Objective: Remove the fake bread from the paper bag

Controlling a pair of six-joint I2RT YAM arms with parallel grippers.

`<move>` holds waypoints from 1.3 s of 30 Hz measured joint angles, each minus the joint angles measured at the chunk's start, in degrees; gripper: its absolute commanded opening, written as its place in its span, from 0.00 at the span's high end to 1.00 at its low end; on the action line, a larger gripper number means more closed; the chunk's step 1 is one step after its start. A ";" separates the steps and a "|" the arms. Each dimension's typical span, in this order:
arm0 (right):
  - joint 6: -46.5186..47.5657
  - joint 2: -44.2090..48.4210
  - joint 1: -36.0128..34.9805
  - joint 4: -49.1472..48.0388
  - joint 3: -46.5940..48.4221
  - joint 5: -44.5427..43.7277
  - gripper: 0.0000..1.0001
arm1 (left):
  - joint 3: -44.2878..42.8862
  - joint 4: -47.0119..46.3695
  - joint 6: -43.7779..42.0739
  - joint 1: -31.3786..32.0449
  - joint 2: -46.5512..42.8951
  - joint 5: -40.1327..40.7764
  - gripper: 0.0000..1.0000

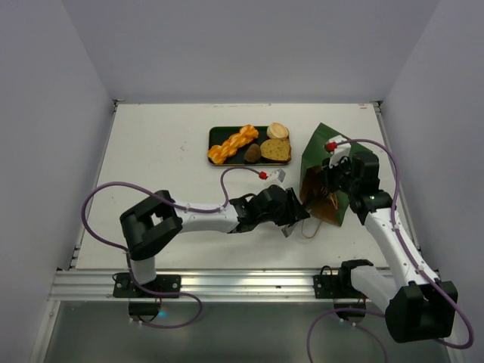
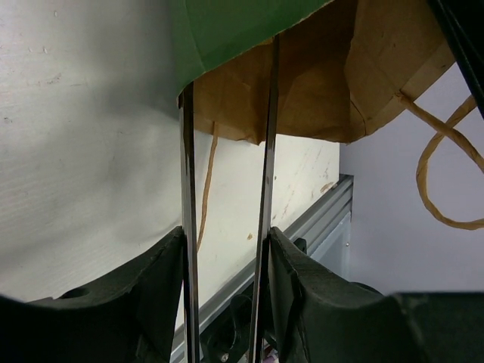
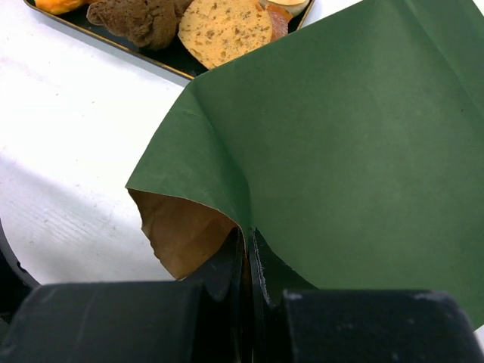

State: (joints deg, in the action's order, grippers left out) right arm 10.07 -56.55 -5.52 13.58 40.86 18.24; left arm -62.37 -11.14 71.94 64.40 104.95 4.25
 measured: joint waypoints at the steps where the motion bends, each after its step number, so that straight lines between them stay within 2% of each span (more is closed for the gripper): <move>1: 0.00 0.00 -0.04 -0.04 0.00 -0.13 1.00 | -0.09 -0.04 0.09 -0.09 0.09 -0.09 0.50; 24: -0.04 0.00 -0.50 -0.79 -0.09 -0.31 1.00 | -5.22 -1.07 1.55 -3.06 6.88 -5.60 0.50; 29: -0.04 0.00 -0.55 -0.79 -0.09 -0.28 1.00 | -6.19 -1.25 1.55 -3.54 7.87 -7.39 0.53; 32: -0.04 0.00 -0.55 -0.79 -0.09 -0.28 1.00 | -6.71 -1.31 1.49 -3.67 8.22 -8.35 0.63; 36: -0.04 0.00 -0.55 -0.79 -0.09 -0.28 1.00 | -6.91 -1.44 1.14 -3.82 8.50 -9.20 0.86; 39: -0.04 0.00 -0.59 -0.79 -0.09 -0.31 1.00 | -6.93 -1.55 0.83 -4.04 8.52 -9.75 0.95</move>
State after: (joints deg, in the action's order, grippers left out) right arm 10.02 -56.55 -6.11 12.80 40.77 17.93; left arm -69.30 -12.69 72.77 60.36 113.47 -5.50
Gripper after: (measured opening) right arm 0.048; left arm 0.323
